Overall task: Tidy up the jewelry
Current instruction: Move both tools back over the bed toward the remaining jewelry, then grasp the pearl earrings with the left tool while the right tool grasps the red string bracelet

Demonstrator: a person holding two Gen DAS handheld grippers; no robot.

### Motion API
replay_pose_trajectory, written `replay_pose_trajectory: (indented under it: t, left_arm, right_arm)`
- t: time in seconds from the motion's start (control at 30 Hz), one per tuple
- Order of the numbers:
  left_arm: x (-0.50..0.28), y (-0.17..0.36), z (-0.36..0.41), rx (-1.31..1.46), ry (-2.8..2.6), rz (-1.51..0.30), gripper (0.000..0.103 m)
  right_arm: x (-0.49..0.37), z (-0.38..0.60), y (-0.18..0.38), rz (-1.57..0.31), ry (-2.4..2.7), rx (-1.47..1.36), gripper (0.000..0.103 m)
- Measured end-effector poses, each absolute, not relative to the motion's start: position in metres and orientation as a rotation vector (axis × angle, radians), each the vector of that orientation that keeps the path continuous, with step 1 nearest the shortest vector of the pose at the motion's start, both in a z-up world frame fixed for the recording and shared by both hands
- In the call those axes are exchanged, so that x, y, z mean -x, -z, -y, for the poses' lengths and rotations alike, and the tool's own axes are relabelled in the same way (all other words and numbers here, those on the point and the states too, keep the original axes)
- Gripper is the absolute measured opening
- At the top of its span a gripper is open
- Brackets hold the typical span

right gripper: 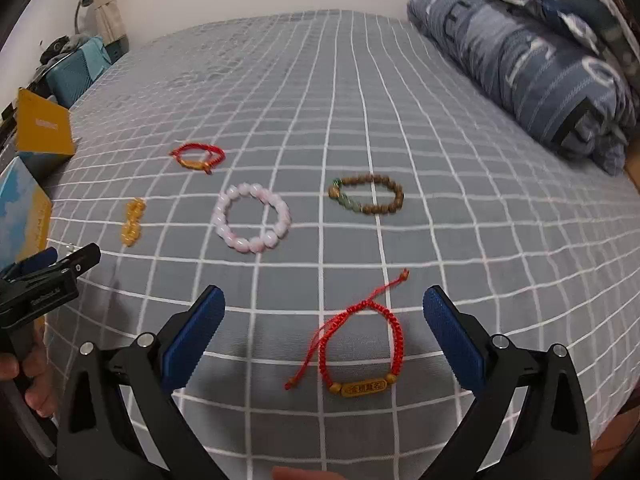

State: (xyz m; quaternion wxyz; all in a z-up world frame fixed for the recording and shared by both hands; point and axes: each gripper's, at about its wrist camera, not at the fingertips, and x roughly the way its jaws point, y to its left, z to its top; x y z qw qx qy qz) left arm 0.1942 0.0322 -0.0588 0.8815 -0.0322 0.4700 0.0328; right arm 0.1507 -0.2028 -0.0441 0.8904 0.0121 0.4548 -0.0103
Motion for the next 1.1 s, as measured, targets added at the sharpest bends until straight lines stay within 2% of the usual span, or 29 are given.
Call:
replay_pose_trajectory:
  t: [0.43, 0.57, 0.6, 0.73, 0.87, 0.93, 1.0, 1.1]
  left_arm:
    - [-0.205, 0.079, -0.049, 0.093, -0.077, -0.996, 0.097]
    - [-0.205, 0.079, -0.049, 0.093, -0.093, -0.998, 0.091]
    - [-0.204, 0.079, -0.049, 0.086, -0.104, -0.998, 0.087]
    - [-0.201, 0.077, -0.048, 0.081, -0.098, -1.002, 0.071]
    - [-0.199, 0.075, -0.048, 0.086, -0.088, -1.007, 0.056]
    - [-0.198, 0.073, -0.048, 0.096, -0.085, -1.011, 0.039]
    - [-0.198, 0.072, -0.047, 0.098, -0.074, -1.017, 0.025]
    - [-0.197, 0.071, -0.046, 0.092, -0.069, -1.019, 0.021]
  right_arm:
    - [-0.16, 0.215, 0.077, -1.029, 0.03, -0.053, 0.095]
    - [-0.161, 0.222, 0.081, -1.032, 0.066, -0.082, 0.095]
    - [-0.161, 0.223, 0.083, -1.037, 0.068, -0.097, 0.094]
    - [-0.162, 0.223, 0.088, -1.064, 0.054, -0.105, 0.077]
    - [-0.163, 0.22, 0.09, -1.073, 0.058, -0.086, 0.066]
    - [-0.163, 0.219, 0.089, -1.068, 0.058, -0.085, 0.053]
    - [-0.162, 0.218, 0.089, -1.064, 0.058, -0.084, 0.047]
    - [-0.161, 0.218, 0.089, -1.062, 0.062, -0.08, 0.038]
